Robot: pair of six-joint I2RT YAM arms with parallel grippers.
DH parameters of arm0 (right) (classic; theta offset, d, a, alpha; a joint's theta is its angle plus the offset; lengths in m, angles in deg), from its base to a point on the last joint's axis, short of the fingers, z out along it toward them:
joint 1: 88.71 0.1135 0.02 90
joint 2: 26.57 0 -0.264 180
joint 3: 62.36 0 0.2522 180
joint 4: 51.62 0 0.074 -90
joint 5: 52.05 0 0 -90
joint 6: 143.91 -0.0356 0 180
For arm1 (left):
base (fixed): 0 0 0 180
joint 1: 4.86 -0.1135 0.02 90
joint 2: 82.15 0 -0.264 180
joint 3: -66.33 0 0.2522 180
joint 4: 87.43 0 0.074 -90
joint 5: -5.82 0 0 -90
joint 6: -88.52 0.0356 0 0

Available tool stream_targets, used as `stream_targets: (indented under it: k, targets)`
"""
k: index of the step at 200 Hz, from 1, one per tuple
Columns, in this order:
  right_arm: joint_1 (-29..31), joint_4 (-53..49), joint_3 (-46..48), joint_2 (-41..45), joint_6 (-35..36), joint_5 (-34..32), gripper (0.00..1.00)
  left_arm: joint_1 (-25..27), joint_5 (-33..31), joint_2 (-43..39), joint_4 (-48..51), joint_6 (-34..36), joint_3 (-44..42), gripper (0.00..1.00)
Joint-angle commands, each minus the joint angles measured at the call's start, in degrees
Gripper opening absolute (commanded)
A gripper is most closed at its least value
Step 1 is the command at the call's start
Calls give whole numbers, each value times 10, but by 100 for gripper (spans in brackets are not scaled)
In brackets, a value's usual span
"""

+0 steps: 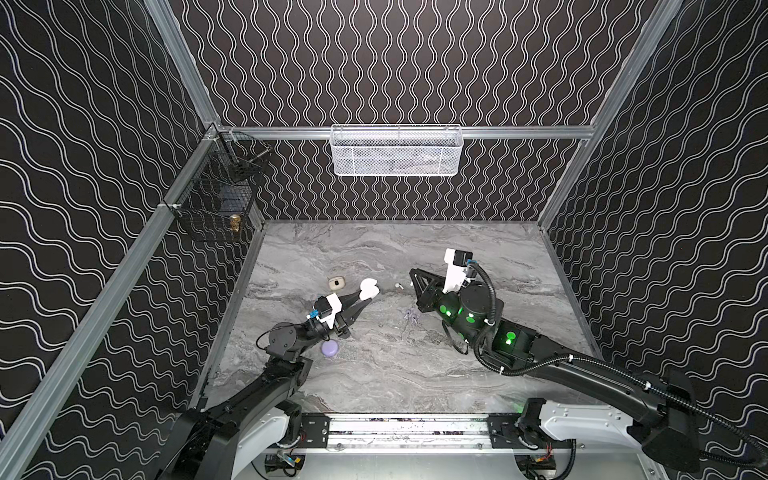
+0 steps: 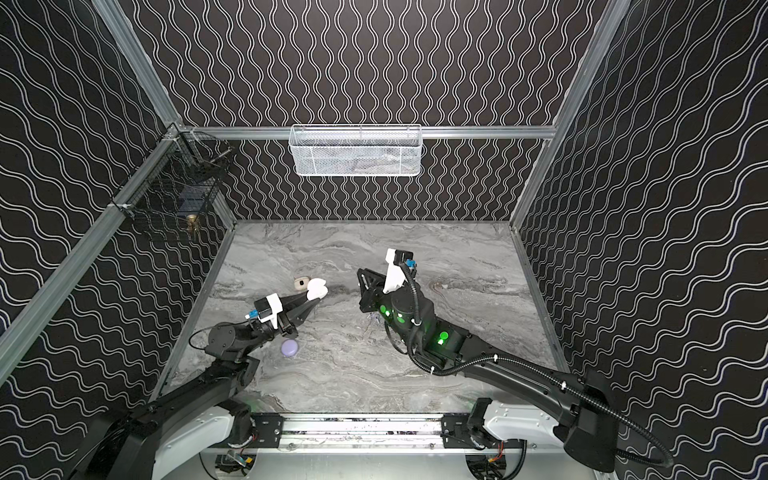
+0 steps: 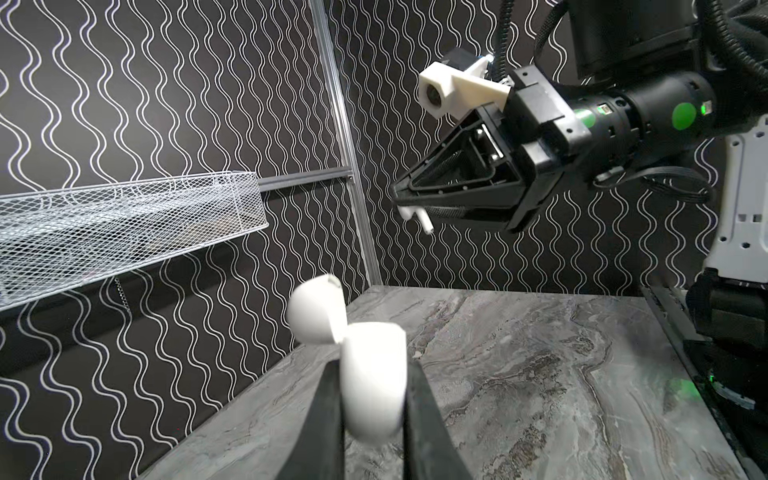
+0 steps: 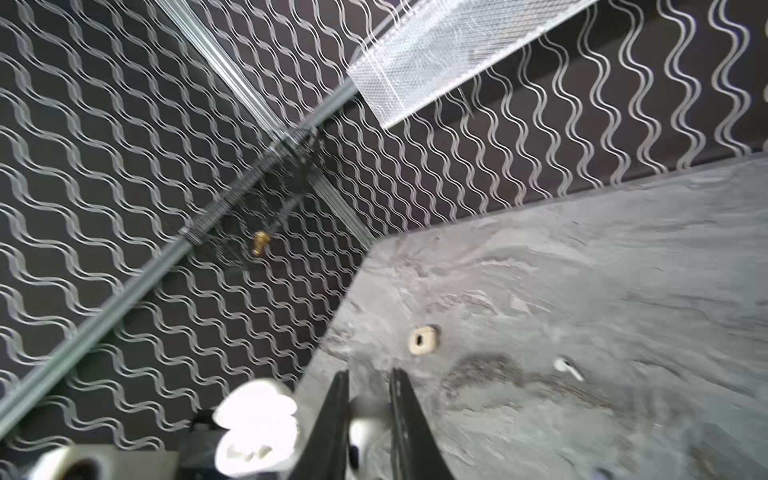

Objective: Insert the wireless bluetooth earbuds into the charging case
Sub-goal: 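Lift the earbud and carry it toward the case in the left gripper, then lower the earbud stem into the open case with the right gripper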

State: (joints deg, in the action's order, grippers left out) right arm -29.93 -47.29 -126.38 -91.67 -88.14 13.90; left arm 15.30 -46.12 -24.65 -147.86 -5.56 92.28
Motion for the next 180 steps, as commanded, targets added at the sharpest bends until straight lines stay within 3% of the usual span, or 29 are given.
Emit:
stream_targets:
  k: [1,102,180]
  targets:
    - [7,99,7,1,-25,14,11,3,-5,7,-66,10,-1,0]
    - [55,211,27,-45,-31,29,11,11,3,24,-140,5,-9,0]
    - [88,243,3,-95,-14,6,10,13,-1,6,-131,11,-11,0]
